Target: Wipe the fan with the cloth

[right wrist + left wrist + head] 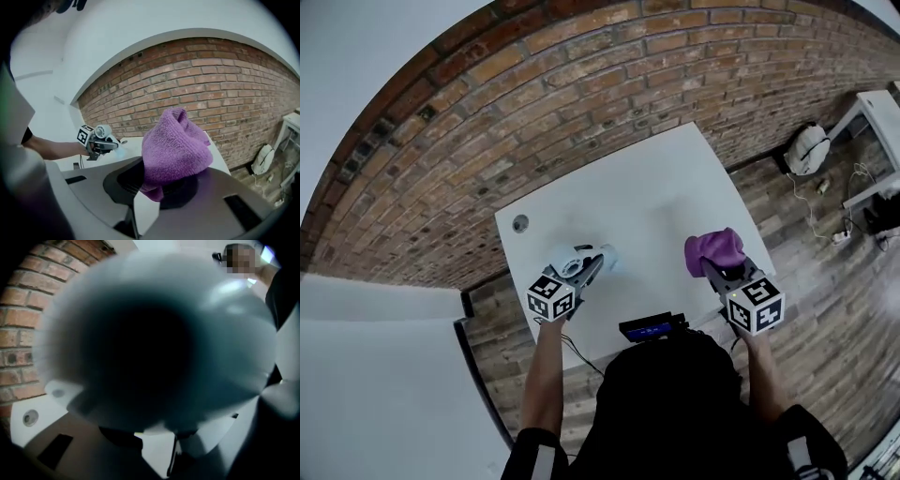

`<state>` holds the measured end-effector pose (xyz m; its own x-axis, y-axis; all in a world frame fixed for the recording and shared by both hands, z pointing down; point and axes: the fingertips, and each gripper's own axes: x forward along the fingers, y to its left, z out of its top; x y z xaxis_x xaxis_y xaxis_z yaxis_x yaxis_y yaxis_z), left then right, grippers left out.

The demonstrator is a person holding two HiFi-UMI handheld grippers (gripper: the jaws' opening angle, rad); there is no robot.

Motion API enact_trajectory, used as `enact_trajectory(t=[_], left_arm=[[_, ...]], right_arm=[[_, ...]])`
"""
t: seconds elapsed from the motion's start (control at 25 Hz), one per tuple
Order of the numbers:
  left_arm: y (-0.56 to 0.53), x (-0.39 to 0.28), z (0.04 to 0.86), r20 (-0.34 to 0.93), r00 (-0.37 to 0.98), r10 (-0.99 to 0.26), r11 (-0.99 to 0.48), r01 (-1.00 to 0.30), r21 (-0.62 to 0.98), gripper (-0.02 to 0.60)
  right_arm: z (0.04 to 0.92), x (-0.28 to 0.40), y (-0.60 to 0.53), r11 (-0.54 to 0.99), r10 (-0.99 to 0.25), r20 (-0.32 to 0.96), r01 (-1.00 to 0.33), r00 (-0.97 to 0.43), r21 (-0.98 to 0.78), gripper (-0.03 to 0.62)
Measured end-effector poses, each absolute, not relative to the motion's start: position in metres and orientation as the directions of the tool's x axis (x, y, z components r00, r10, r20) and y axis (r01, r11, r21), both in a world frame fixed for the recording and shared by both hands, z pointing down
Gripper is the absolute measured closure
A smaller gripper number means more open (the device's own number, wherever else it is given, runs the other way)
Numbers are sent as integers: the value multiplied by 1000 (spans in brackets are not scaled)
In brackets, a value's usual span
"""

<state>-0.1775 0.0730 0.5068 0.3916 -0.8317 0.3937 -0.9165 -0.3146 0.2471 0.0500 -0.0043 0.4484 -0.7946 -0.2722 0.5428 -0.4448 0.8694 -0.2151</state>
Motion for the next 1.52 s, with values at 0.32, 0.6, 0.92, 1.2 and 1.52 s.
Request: enact_trajectory(t=[0.32, 0.6, 0.92, 1.2, 1.52], left_arm=[[12, -196, 601, 606, 436, -665, -514, -856, 51, 426], [-24, -201, 626, 670, 440, -598, -604, -797, -16, 426], [-37, -201, 622, 657, 479, -583, -640, -768, -7, 426], [-38, -200, 623, 659, 499, -562, -668, -744, -6, 426], [-37, -200, 623, 654, 514, -555, -681, -732, -3, 425]], right_arm=[[466, 121, 4, 759, -329, 616, -589, -716, -278, 528], [474, 153, 11, 682, -367, 654, -669, -662, -295, 528], [472, 146, 7, 691, -353, 651, -656, -672, -303, 528], [476, 145, 6, 692, -338, 655, -650, -676, -314, 528], [477, 142, 5, 697, -324, 654, -640, -683, -323, 528]])
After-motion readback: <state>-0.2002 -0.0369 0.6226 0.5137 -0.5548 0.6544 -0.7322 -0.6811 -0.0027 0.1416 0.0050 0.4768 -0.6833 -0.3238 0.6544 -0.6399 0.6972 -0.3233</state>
